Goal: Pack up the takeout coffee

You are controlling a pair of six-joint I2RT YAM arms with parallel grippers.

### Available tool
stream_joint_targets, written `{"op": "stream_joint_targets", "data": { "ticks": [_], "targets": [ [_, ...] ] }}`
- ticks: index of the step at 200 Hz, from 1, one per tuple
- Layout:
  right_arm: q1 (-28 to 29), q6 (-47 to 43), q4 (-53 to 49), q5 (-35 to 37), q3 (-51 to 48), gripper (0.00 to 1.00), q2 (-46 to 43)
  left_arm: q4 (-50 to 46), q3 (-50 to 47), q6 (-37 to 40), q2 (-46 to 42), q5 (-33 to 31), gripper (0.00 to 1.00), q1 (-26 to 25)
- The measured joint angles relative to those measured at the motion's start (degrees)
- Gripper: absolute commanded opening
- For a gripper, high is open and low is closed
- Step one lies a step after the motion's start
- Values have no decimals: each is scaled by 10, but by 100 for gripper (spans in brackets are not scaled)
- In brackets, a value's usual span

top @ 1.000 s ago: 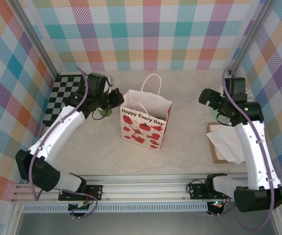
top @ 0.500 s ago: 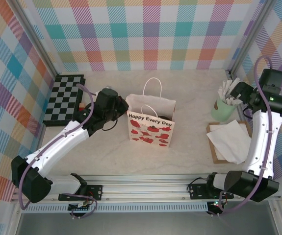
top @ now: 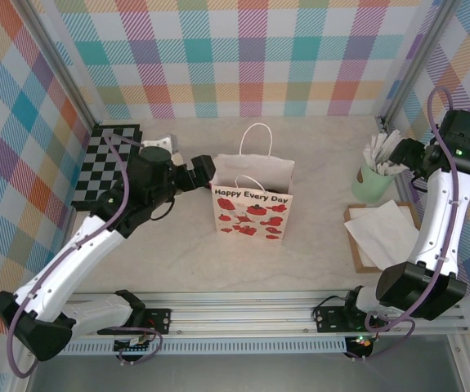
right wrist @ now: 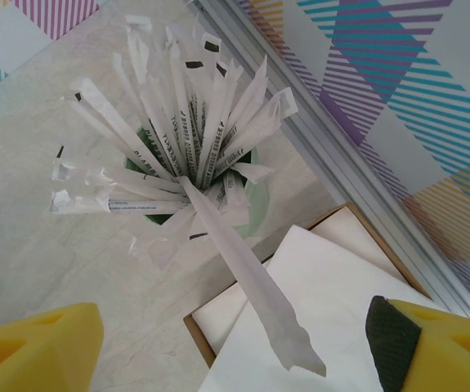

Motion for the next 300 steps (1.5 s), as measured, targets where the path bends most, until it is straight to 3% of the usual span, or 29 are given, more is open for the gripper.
{"op": "stream_joint_targets", "data": {
  "ticks": [54,169,300],
  "targets": [
    [-1,22,34,12,-42,60,0,19,-47,37,-2,22,100,76],
    [-1,1,148,15,-127,3,-27,51,-66,42,26,62,100,95],
    [-1,-15,126,-34,-122,0,-82,59,-66,30,42,78,100,119]
  ]
}}
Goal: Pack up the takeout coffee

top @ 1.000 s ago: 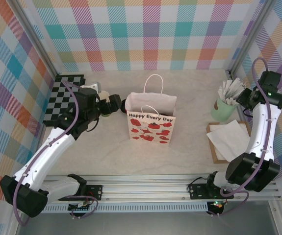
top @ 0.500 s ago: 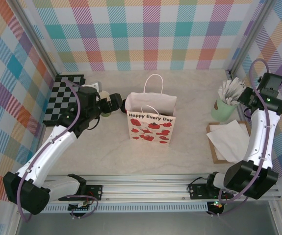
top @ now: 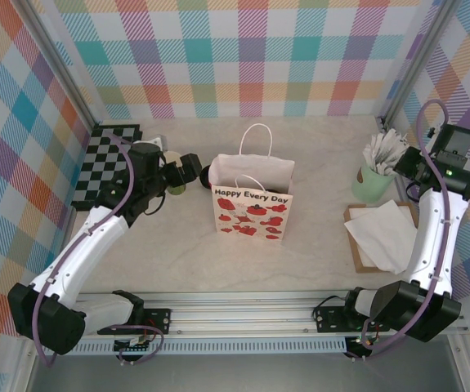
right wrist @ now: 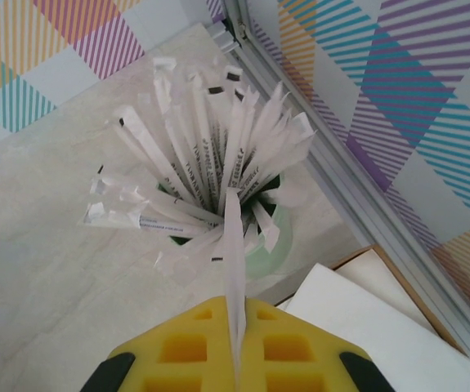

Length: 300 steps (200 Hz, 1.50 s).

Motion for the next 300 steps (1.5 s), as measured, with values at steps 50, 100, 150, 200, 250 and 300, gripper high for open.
{"op": "stream_joint_targets", "data": {
  "ticks": [50,100,150,200,250,300],
  "targets": [
    [3,9,-69,-23,75,0,-1,-4,25,4,16,47,100,7],
    [24,16,-124,-53,126,0,-23,-3,65,4,57,121,100,7],
    [47,40,-115,-226,150,0,-80,-12,92,13,90,204,100,8],
    [178,63,-111,-373,164,0,-89,-92,143,34,116,191,91,-13],
    [365,53,-116,-339,146,0,-63,-147,197,37,164,155,55,-59],
    [538,17,-93,-166,149,0,55,-158,207,28,172,120,25,-80]
  ]
}}
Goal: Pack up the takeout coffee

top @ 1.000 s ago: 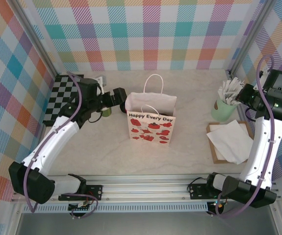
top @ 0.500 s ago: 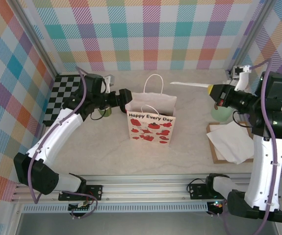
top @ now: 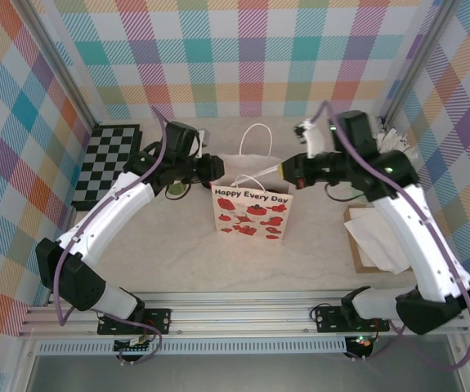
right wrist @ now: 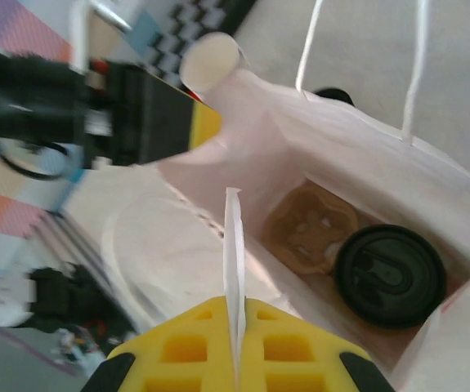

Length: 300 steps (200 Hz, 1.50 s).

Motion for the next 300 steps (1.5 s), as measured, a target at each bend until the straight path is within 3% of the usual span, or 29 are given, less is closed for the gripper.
{"op": "stream_joint_targets", "data": {
  "ticks": [45,97,197,219,300],
  "targets": [
    [65,-33,11,52,57,0,150,0,0,-14,0,-14,16,-2],
    [90,-38,10,47,83,1,198,0,0,-25,0,-19,0,-4],
    [133,-45,-4,96,159,21,297,0,0,-47,0,-40,0,-9],
    [134,-42,-5,97,159,35,299,2,-1,-56,0,-44,0,-9],
    [135,-26,20,121,156,50,278,4,-5,-62,0,-59,0,-9]
  ]
}}
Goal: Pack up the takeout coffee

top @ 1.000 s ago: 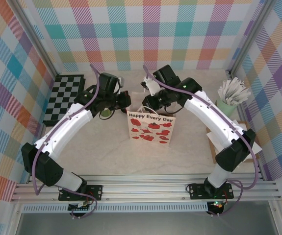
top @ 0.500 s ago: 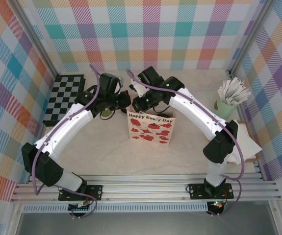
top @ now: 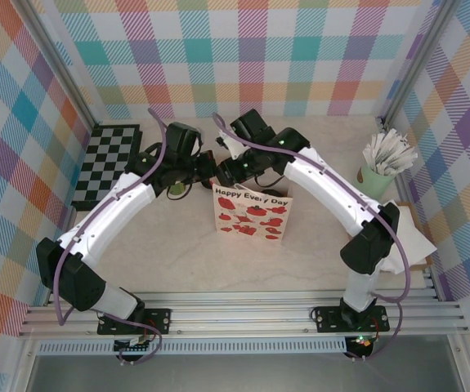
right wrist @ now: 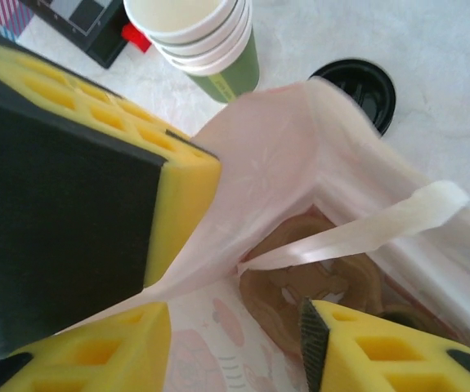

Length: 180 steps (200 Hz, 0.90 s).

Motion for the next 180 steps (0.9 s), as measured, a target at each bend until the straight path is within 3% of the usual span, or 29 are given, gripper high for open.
{"op": "stream_joint_targets", "data": {
  "ticks": [75,118,133,157,180],
  "targets": [
    [0,18,31,69,-49,49,-77,-2,0,0,0,-8,0,0],
    [-9,29,33,89,-128,83,-144,0,-1,-10,0,-20,0,-2],
    [-23,37,27,81,-163,89,-195,6,-8,-13,-2,-24,0,-3],
    [-96,56,16,53,-212,89,-291,32,-28,-31,-13,-18,0,-4],
    [-134,73,21,7,-224,82,-323,60,-44,-40,-23,-2,0,-14]
  ]
}}
